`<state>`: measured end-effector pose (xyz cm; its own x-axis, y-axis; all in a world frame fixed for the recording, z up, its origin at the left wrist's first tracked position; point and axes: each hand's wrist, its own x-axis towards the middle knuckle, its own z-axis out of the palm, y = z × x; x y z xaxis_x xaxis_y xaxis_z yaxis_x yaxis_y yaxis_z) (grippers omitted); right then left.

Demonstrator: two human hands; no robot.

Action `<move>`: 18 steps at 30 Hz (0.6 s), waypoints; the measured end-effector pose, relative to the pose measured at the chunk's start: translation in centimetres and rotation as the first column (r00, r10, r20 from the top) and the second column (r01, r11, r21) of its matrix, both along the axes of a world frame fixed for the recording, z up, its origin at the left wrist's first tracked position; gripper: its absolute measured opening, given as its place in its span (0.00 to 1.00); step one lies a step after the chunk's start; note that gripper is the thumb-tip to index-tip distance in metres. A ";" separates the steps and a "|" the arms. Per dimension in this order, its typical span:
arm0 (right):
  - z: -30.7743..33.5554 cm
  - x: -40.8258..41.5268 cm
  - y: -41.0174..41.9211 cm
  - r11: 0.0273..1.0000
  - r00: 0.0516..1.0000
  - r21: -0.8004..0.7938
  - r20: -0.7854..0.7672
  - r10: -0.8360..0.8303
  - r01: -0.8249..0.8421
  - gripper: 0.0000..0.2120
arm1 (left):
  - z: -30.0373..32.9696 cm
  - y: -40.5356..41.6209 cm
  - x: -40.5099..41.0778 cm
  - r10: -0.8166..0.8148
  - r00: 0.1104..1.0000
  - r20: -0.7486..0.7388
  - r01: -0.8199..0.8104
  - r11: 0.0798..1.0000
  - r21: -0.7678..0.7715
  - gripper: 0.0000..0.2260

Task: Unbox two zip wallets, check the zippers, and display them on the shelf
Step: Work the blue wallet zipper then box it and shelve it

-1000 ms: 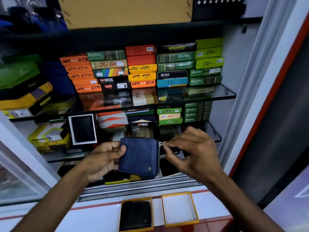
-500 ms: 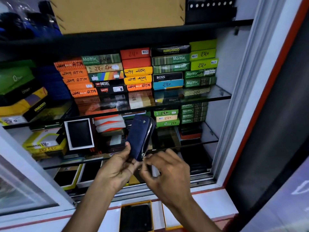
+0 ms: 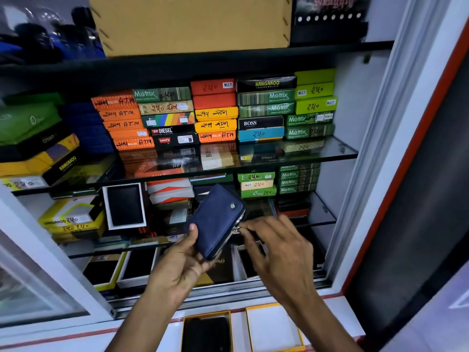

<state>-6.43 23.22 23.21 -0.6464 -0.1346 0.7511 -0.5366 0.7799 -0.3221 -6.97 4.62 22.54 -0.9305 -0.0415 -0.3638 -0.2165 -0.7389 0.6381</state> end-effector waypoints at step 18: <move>3.2 -8.0 0.1 0.799 0.733 -0.063 0.360 0.577 -0.598 0.04 | 2.1 -2.2 1.1 -0.550 0.834 -0.037 0.468 0.743 -0.479 0.17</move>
